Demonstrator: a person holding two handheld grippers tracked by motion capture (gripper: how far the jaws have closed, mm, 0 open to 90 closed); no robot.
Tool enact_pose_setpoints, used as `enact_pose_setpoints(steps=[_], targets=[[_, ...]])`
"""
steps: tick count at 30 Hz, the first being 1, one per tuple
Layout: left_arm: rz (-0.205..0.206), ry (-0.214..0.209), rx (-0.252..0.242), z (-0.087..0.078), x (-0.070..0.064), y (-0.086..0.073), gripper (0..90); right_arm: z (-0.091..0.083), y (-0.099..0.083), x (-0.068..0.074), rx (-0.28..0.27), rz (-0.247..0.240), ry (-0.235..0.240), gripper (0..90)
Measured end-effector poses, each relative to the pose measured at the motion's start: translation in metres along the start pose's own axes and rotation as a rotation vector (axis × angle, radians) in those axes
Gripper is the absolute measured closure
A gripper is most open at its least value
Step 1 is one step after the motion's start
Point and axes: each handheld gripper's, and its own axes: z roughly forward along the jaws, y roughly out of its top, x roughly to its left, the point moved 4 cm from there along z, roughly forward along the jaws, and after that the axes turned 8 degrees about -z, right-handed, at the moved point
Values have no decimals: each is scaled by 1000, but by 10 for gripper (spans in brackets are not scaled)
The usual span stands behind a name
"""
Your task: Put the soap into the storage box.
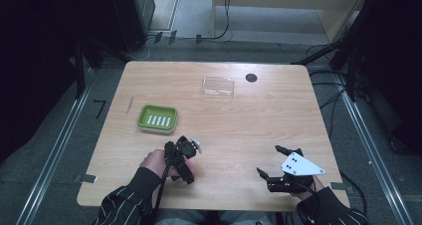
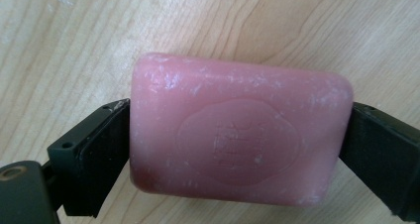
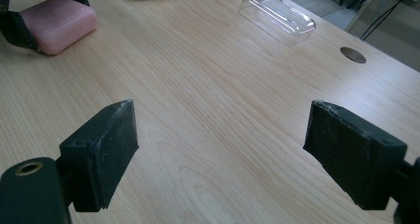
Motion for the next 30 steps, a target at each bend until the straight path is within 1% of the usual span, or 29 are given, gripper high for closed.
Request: enact_pose_setpoints(steps=[5, 6, 8, 9, 11, 13, 18, 26, 27, 30], targets=[[-3, 3, -4, 2, 0, 0, 69, -1, 0, 0, 0, 3, -2, 138], [1, 12, 0, 3, 0, 0, 72, 0, 0, 0, -1, 2, -3, 138], [-2, 12, -8, 3, -1, 0, 89, 0, 0, 0, -1, 2, -3, 138], [-1, 9, -12, 3, -1, 0, 96, 0, 0, 0, 0, 2, 0, 138], [7, 14, -6, 2, -1, -1, 110, 0, 0, 0, 0, 2, 0, 138], [2, 12, -5, 2, -1, -1, 112, 0, 0, 0, -2, 3, -2, 138], [8, 9, -8, 2, -1, -1, 117, -1, 0, 0, 0, 5, -4, 138], [0, 10, -15, 1, -1, -2, 126, 0, 0, 0, -2, 3, -3, 138], [-6, 8, -19, 1, -1, -2, 127, -1, 0, 0, 0, 4, -2, 138], [-4, 7, -27, -1, -1, -3, 128, -1, 0, 0, -1, 5, -3, 138]])
